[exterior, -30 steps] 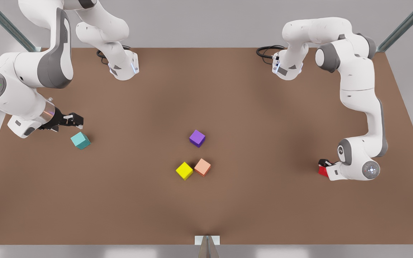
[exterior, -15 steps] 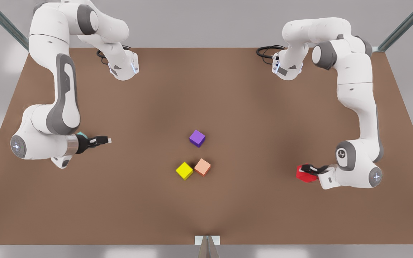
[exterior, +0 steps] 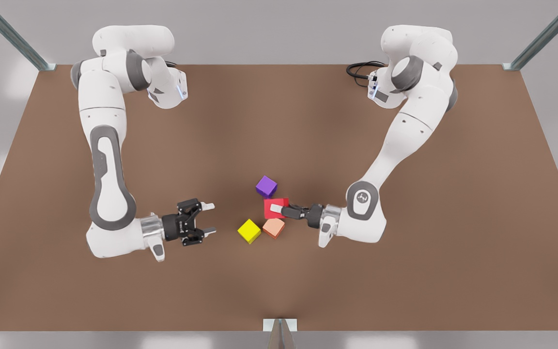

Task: Pick up red wooden cube and pass to hand red wooden cube and place in blue wooden cube

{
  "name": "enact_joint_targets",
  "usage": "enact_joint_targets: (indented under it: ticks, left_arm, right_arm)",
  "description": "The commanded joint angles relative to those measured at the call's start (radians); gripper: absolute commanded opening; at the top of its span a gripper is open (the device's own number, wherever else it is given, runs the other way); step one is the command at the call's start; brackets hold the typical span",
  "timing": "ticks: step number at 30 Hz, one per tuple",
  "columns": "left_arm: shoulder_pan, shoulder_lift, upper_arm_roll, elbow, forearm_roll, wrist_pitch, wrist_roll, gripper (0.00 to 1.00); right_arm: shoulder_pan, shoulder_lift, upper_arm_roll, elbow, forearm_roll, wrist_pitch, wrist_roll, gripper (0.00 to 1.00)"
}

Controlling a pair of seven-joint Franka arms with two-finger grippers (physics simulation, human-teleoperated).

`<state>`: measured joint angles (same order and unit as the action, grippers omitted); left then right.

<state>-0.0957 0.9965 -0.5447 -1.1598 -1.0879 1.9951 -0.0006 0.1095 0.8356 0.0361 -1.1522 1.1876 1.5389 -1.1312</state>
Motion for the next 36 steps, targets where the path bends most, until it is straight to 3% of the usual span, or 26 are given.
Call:
enact_joint_targets:
  ticks: [1, 9, 21, 24, 36]
  left_arm:
    - [0.005, 0.005, -0.001, 0.0, -0.032, 0.096, -0.322, 0.62]
    - [0.007, 0.002, -0.003, -0.006, -0.017, 0.059, -0.007, 0.61]
    - [0.004, 0.004, -0.006, -0.009, -0.018, 0.059, 0.011, 0.62]
    - [0.004, 0.004, -0.006, -0.02, -0.024, 0.06, 0.18, 0.62]
    - [0.005, 0.002, -0.008, -0.021, -0.043, 0.064, 0.185, 0.62]
  right_arm:
    - [0.003, -0.001, 0.002, -0.014, 0.026, 0.018, -0.884, 1.0]
    - [0.05, 0.048, 0.008, -0.017, 0.162, 0.075, -0.839, 1.0]
    - [0.122, 0.086, 0.01, -0.006, 0.296, 0.182, -0.734, 1.0]
    - [0.147, 0.117, 0.01, 0.016, 0.336, 0.205, -0.725, 1.0]
    - [0.161, 0.131, 0.038, 0.025, 0.337, 0.224, -0.719, 1.0]
